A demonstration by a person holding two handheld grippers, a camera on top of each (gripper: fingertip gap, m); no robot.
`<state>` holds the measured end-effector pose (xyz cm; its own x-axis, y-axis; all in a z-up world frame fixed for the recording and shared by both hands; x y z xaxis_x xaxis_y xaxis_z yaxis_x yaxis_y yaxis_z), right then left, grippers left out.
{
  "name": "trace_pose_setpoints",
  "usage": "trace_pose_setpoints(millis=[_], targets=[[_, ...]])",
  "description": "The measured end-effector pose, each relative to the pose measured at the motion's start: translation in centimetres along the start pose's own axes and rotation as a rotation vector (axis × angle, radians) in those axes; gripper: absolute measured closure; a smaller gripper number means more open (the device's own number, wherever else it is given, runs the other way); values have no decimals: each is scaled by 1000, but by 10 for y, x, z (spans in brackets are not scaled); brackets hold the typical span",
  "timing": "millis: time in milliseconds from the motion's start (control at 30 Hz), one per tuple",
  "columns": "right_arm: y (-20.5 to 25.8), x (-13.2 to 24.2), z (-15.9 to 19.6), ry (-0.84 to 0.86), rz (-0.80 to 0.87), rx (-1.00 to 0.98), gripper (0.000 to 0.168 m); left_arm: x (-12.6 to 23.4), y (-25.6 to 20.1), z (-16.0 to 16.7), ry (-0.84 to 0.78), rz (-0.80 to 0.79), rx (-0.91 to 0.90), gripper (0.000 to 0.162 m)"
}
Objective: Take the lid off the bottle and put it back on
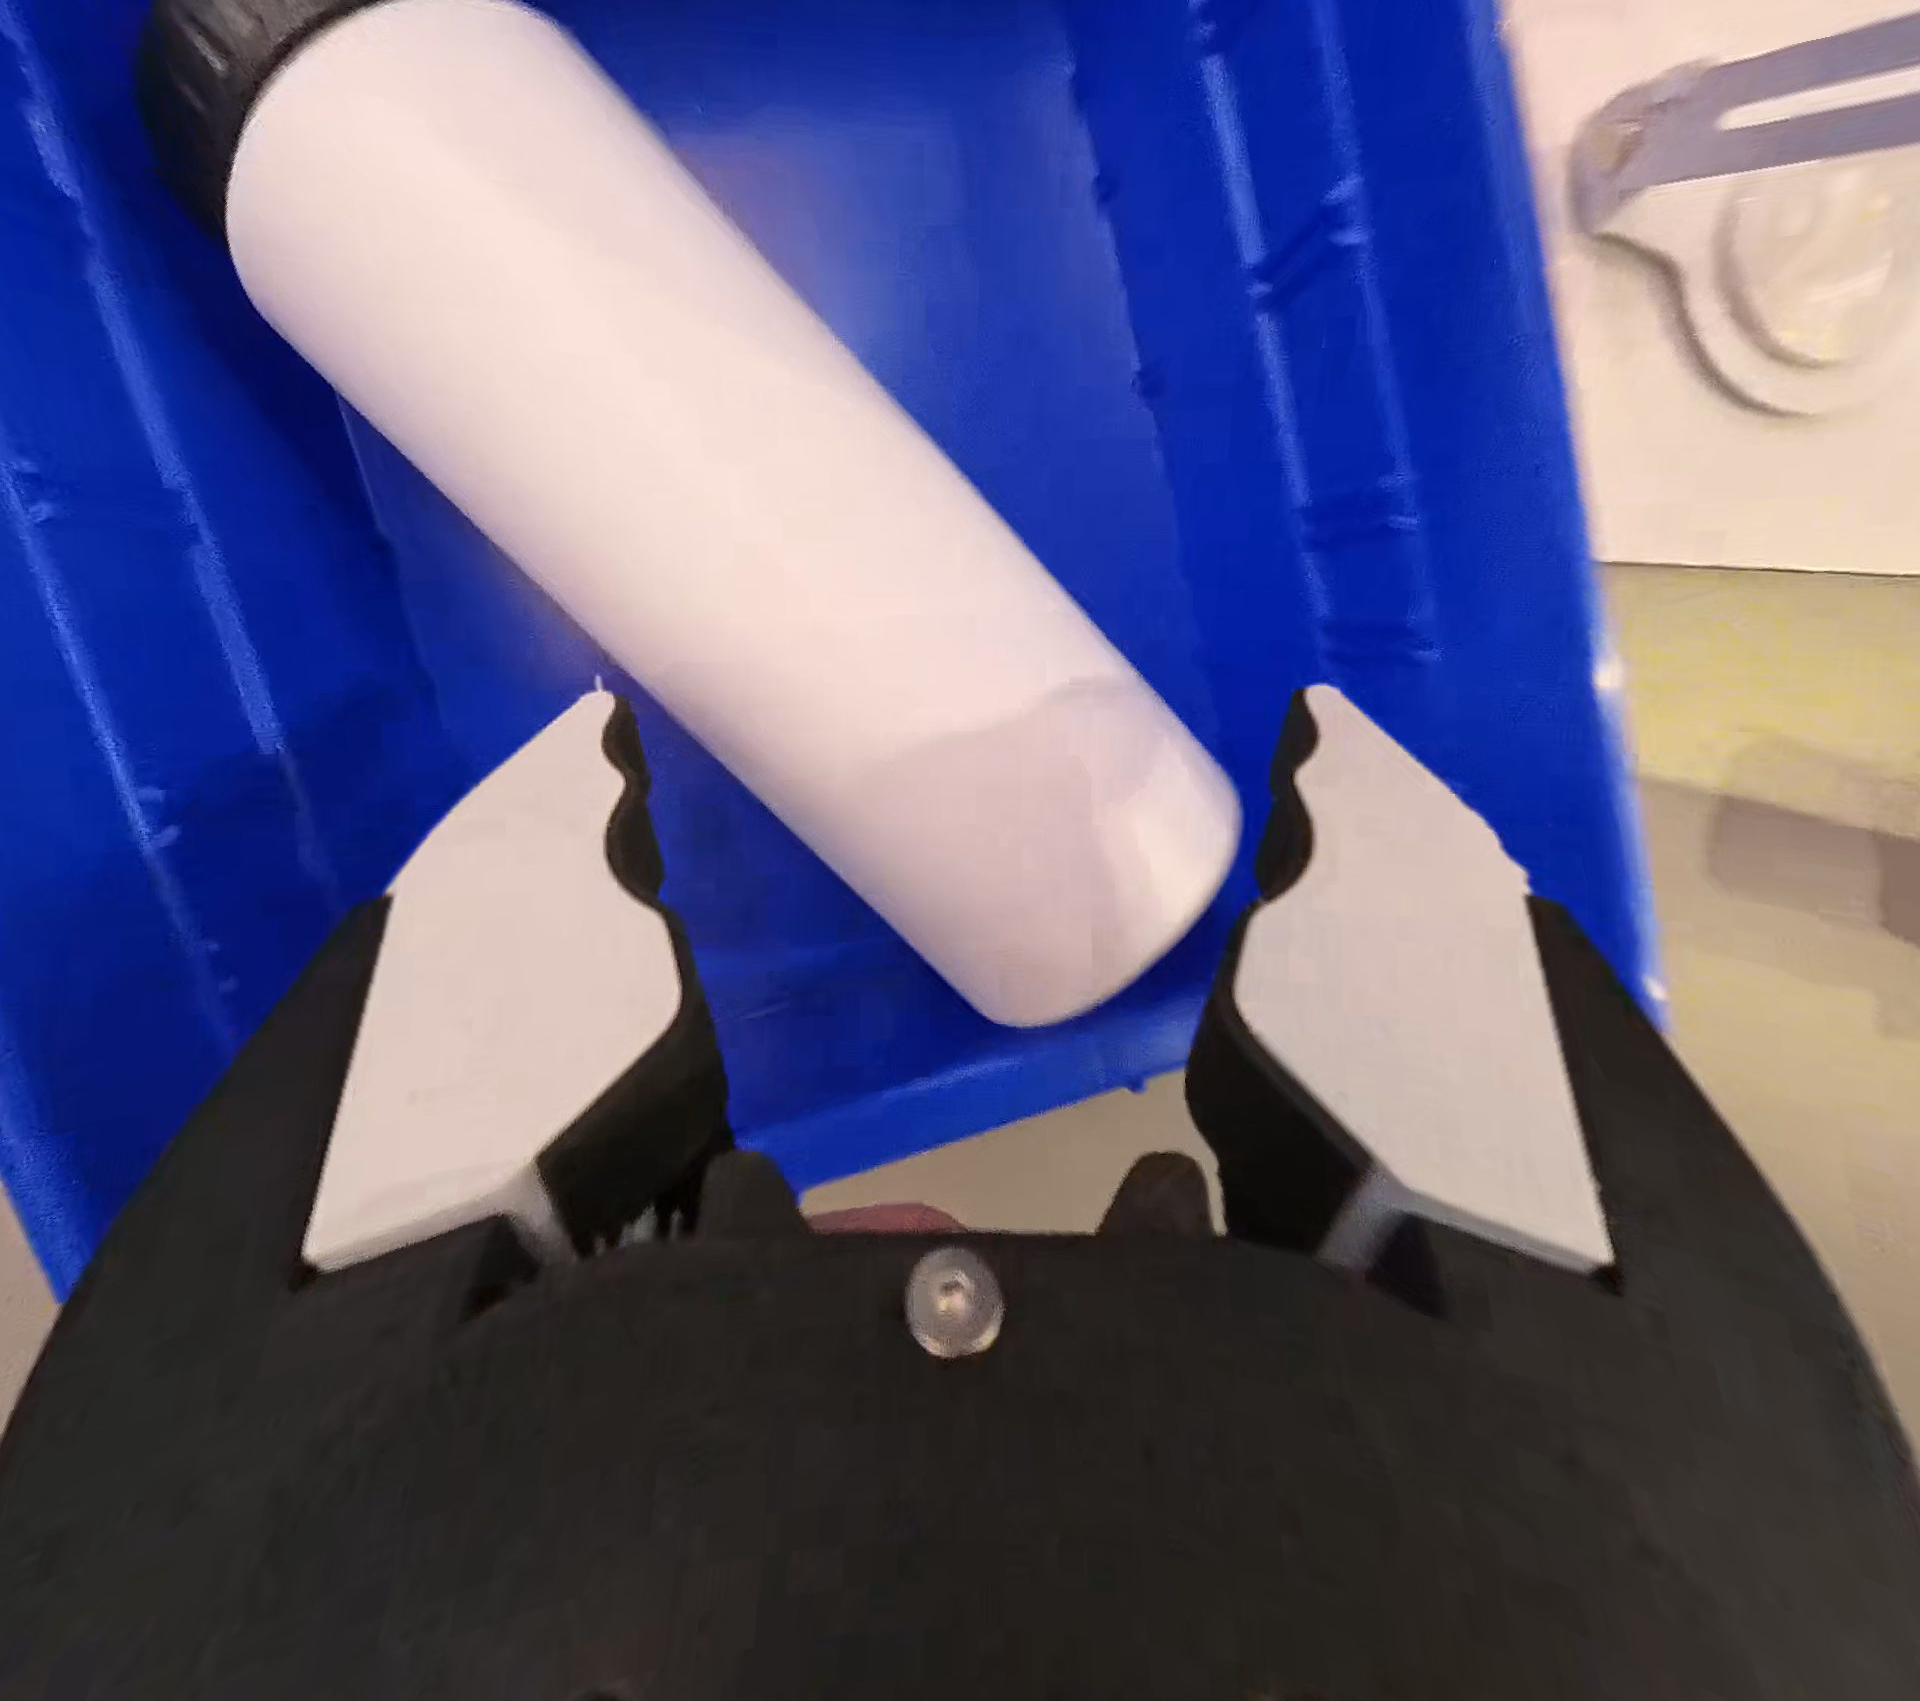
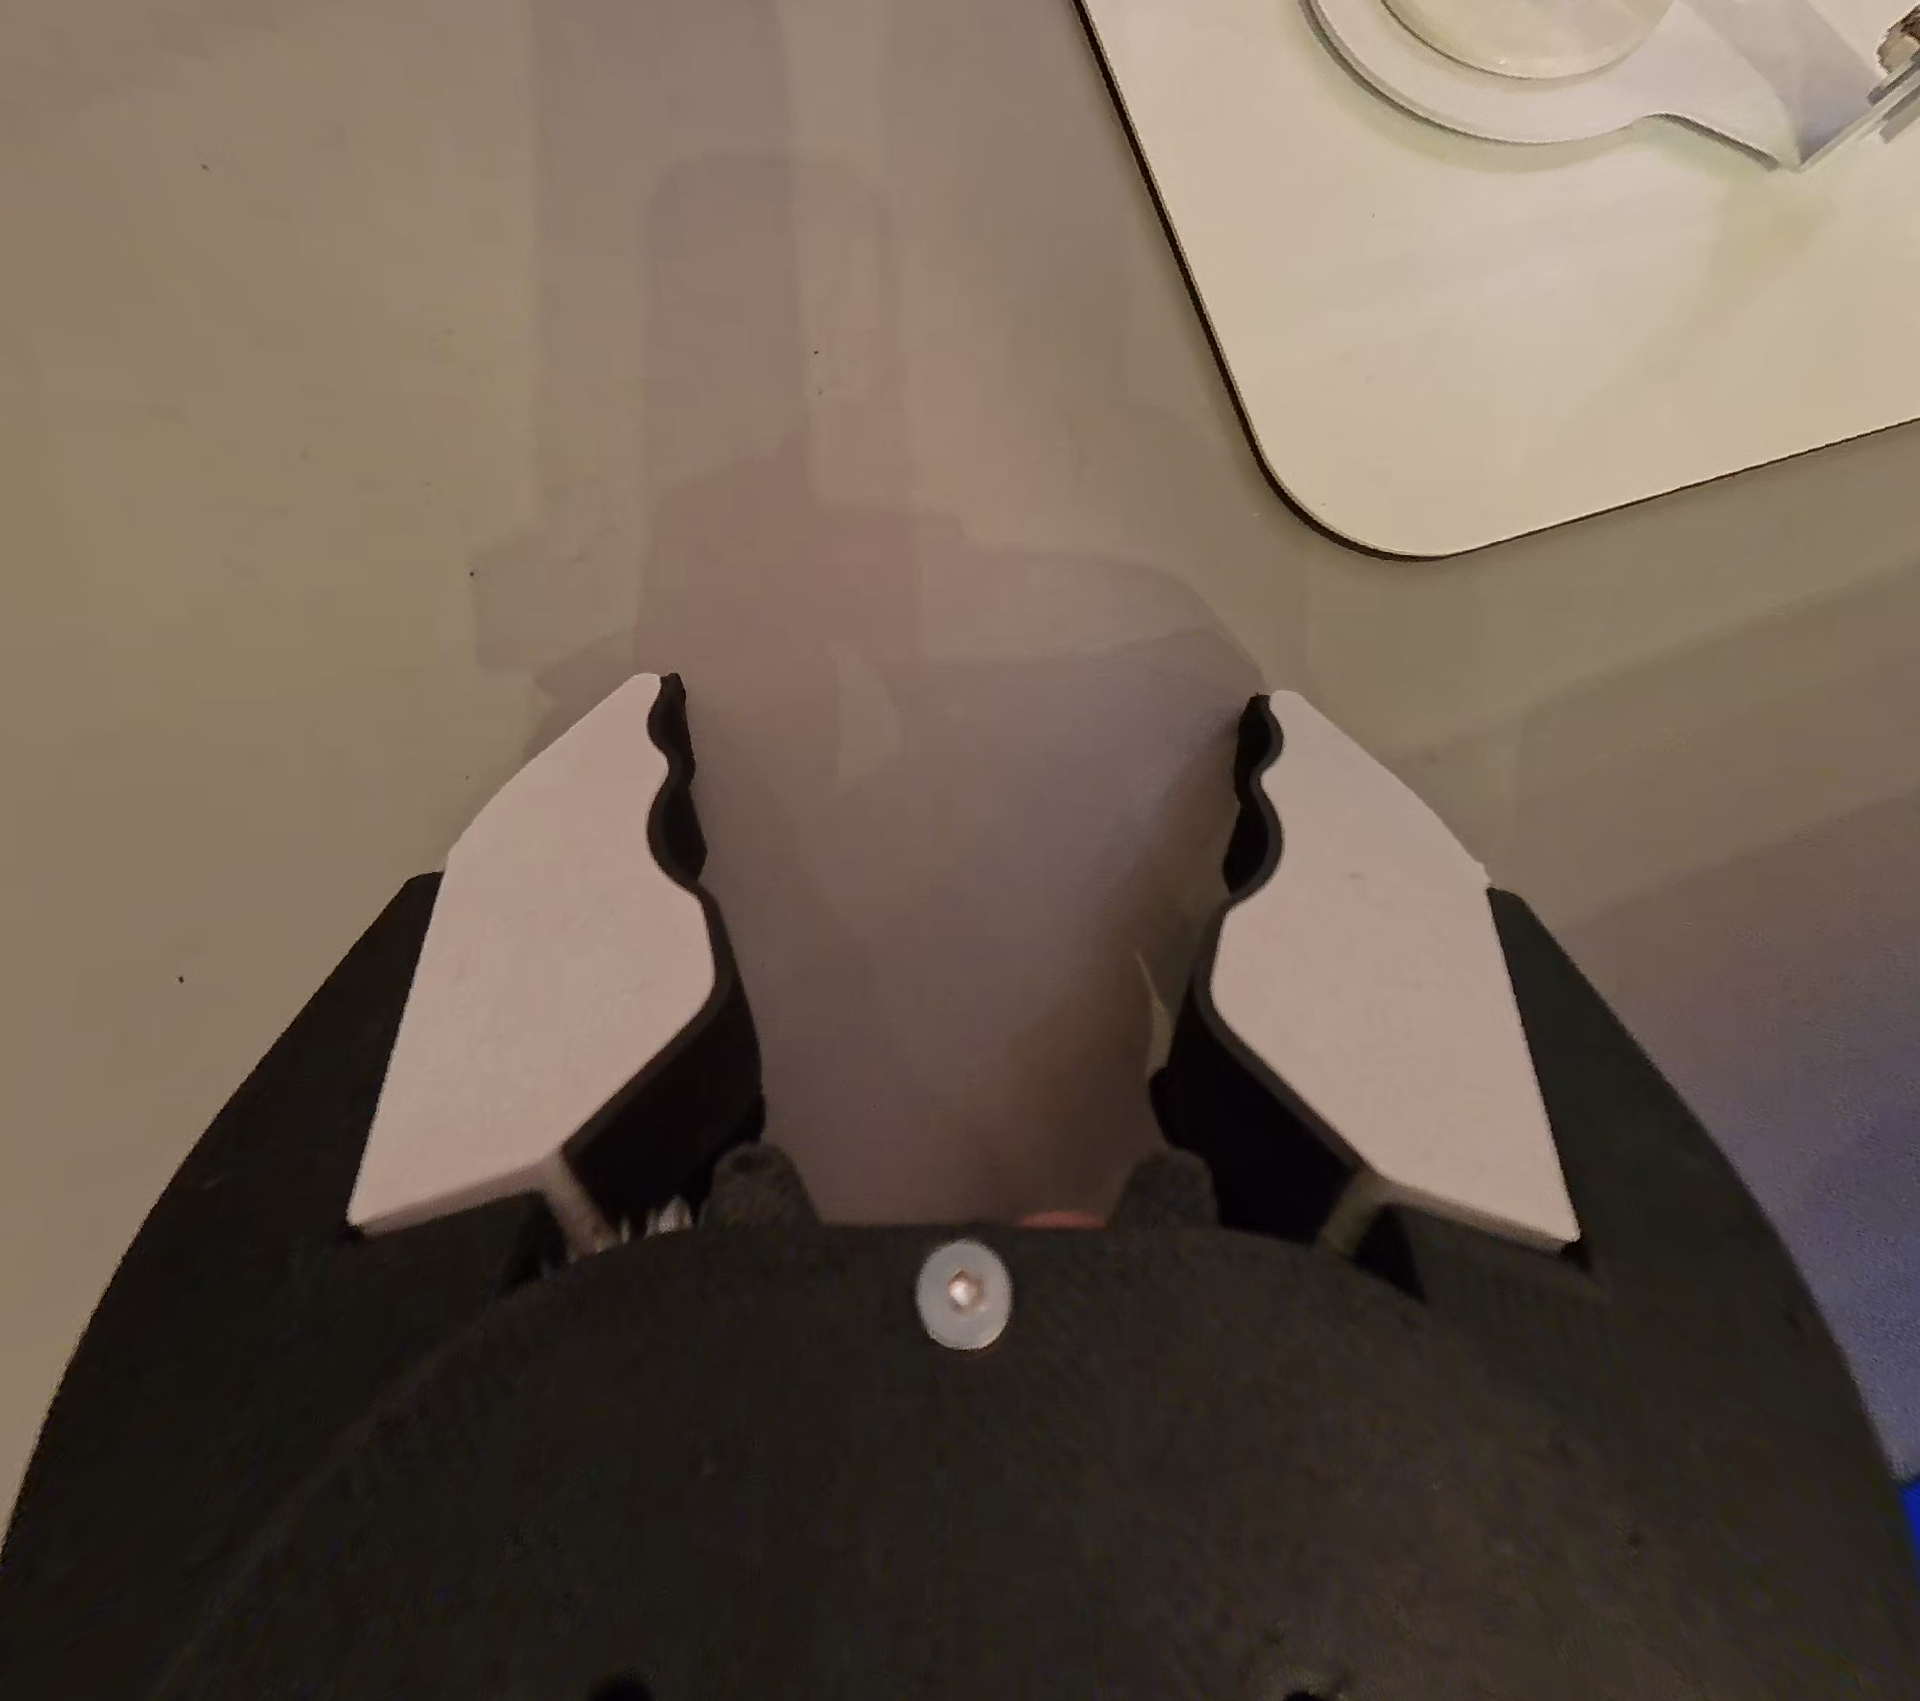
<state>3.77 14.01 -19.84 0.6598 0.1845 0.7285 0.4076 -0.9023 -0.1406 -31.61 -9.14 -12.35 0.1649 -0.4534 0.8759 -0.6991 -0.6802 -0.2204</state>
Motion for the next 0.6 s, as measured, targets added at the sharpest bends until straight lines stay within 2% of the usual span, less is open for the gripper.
trace_pose_setpoints(millis=[133, 200, 267, 400, 500, 600], targets=[[0, 0, 0, 0, -2, -1, 69, -22, 13, -13, 146, -73, 2, 52], [0, 0, 0, 1, -4, -1, 69, -30, 15, -21, 207, -36, 10, 52], [-1, 0, 0, 1, -6, -2, 69, -33, 16, -29, 250, -38, -55, 59], [-1, 0, 0, 1, -8, -2, 69, -41, 22, -36, 437, -160, -222, 74], [-1, 0, 0, 0, -9, -2, 69, -59, 29, -32, 562, -258, -314, 52], [-1, 0, 0, 0, -9, -3, 69, -66, 28, -33, 589, -259, -369, 55]])
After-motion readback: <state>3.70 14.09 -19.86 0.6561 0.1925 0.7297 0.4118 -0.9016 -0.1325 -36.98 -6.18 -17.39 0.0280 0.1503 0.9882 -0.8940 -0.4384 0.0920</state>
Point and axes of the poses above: each gripper's, where its closed fingertips meet, x back along the fingers, z out of its underside, y = z × x across the jaws, the point moved 10 cm from there along x, back along the fingers, and after that the axes turned 10 degrees about x, right-handed, at the moved point
